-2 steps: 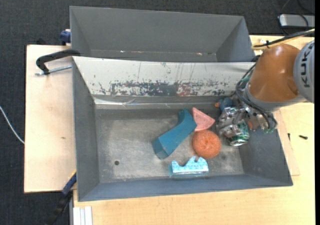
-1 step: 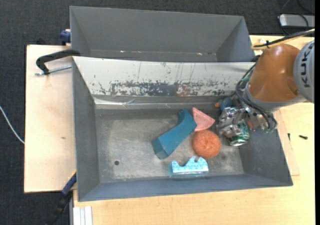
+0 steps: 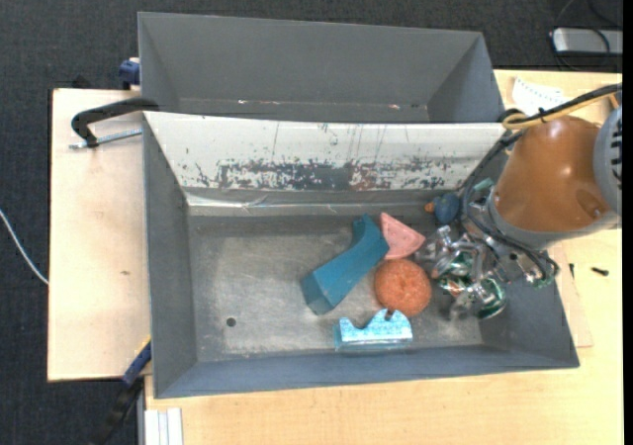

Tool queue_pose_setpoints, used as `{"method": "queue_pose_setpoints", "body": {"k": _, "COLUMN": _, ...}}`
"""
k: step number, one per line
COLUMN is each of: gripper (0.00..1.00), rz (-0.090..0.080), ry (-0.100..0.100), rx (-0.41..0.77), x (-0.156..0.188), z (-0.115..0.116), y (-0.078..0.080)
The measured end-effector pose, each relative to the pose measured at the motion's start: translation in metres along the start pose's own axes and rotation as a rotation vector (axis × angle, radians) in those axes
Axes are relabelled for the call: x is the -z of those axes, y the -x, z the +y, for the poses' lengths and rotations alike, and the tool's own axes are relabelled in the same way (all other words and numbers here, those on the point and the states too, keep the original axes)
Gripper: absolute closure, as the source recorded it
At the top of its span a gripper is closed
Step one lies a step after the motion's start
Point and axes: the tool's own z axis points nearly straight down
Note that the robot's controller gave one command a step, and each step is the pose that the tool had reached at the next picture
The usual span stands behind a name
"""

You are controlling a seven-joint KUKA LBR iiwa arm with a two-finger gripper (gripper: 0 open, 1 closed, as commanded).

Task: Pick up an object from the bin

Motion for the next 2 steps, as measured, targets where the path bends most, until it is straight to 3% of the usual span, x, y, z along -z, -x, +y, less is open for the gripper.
{"method": "queue_pose_setpoints", "body": {"k": 1, "gripper": 1.00, "rz": 0.003, "ry": 0.001, "rx": -0.002, "x": 0.0001, "z": -0.0004, "y": -0.0011}}
{"method": "queue_pose_setpoints", "body": {"k": 2, "gripper": 1.00, "rz": 0.003, "ry": 0.001, "rx": -0.002, "x": 0.0001, "z": -0.0004, "y": -0.0011}}
